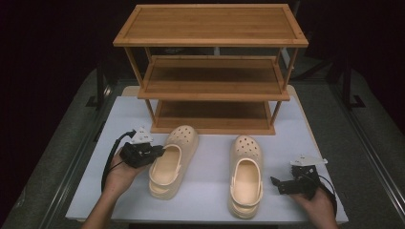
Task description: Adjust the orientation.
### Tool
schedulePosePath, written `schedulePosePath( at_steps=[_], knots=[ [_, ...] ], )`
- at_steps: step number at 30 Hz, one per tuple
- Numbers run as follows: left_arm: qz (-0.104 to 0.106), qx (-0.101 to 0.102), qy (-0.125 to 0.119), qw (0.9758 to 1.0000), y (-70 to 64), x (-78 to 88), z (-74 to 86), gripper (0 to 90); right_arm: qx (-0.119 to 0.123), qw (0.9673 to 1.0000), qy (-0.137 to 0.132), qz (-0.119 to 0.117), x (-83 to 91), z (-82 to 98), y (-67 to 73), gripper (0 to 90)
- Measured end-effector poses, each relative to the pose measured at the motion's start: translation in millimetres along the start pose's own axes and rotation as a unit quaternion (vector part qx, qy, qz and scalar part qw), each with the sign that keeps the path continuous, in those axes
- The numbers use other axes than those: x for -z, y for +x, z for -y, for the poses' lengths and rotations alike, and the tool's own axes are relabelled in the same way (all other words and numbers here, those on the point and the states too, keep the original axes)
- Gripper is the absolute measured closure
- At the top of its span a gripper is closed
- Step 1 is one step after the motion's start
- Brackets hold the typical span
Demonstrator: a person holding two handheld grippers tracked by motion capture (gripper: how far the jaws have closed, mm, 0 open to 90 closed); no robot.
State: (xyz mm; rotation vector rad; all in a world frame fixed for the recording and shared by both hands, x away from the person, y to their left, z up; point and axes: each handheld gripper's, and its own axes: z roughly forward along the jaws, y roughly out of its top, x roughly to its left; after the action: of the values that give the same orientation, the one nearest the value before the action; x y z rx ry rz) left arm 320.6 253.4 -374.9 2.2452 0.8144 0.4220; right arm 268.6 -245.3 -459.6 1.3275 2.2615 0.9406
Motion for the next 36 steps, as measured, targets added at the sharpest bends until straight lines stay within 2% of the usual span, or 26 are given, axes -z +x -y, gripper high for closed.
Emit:
schedulePosePath(
  at_steps=[5, 12, 15, 18, 23, 27, 32, 36],
  knots=[
    [-0.015, -0.005, 0.008, 0.9998, 6.9, 6.9, 2.8, 81.8, 0.000, 1.0000, 0.000, 0.000, 0.0, 0.0, -0.1, 1.4],
    [-0.001, -0.005, 0.004, 1.0000, 7.3, 7.4, 4.6, 81.1, 0.001, 1.0000, 0.000, 0.000, 0.0, 0.1, -0.1, 1.4],
    [0.010, 0.002, 0.002, 0.9999, 8.0, 8.8, 5.1, 78.1, 0.001, 1.0000, 0.000, 0.000, 0.0, 0.1, -0.2, 1.4],
    [0.032, 0.019, -0.012, 0.9992, 12.9, 13.6, 6.4, 72.3, 0.001, 1.0000, -0.001, 0.000, 0.0, 0.1, -0.2, 1.4],
    [0.044, 0.037, -0.023, 0.9981, 22.6, 21.9, 10.7, 60.9, 0.001, 1.0000, -0.001, 0.000, 0.0, 0.1, -0.2, 1.4],
    [0.050, 0.049, -0.038, 0.9968, 31.3, 27.1, 18.1, 55.4, 0.001, 1.0000, -0.001, 0.000, 0.0, 0.1, -0.2, 1.4],
    [0.033, 0.061, -0.041, 0.9967, 41.6, 37.7, 29.9, 54.3, 0.001, 1.0000, 0.000, 0.000, 0.0, 0.1, -0.2, 1.4],
    [0.009, 0.068, -0.030, 0.9972, 46.9, 44.1, 50.4, 49.1, 0.001, 1.0000, 0.000, 0.000, 0.0, 0.1, -0.1, 1.4]
  ],
)
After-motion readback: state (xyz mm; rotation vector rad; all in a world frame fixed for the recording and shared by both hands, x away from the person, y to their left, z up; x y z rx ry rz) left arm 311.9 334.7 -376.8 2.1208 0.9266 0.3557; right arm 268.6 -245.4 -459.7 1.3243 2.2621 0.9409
